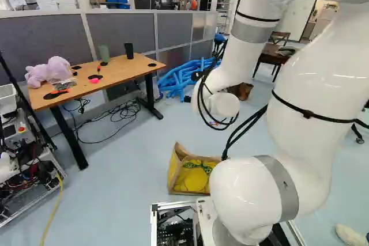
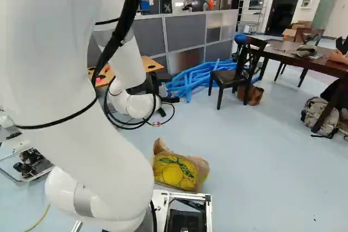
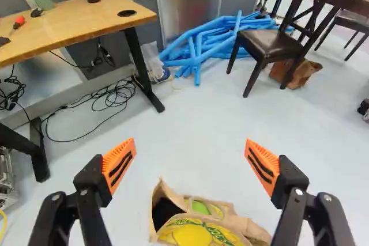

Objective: Pick up the bag on the ground and place it on the table

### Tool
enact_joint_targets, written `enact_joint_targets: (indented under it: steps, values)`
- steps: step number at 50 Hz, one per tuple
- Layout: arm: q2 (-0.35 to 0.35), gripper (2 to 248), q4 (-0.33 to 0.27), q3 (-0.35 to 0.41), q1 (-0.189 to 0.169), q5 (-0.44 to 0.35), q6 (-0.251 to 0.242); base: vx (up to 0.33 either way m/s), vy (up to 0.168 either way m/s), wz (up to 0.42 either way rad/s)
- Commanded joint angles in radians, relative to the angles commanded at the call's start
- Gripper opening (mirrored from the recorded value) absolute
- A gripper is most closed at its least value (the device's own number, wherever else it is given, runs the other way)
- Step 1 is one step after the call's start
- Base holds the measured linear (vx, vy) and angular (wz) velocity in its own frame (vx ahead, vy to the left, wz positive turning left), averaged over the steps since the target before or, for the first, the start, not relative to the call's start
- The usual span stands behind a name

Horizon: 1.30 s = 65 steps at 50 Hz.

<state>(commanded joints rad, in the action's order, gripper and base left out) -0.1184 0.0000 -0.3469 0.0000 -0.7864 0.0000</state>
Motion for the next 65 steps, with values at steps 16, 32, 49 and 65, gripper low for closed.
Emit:
enact_joint_targets:
  steps: [16,32,49,65]
  values:
    - [-0.118,247,0.0,-0.087,0.008,0.07,0.0,0.0,0.0,0.0]
    - [-0.198,247,0.0,-0.133,0.013,0.143,0.0,0.0,0.0,0.0]
    - [-0.266,247,0.0,-0.161,0.013,0.225,0.0,0.0,0.0,0.0]
    - [-0.333,247,0.0,-0.192,0.013,0.304,0.0,0.0,0.0,0.0]
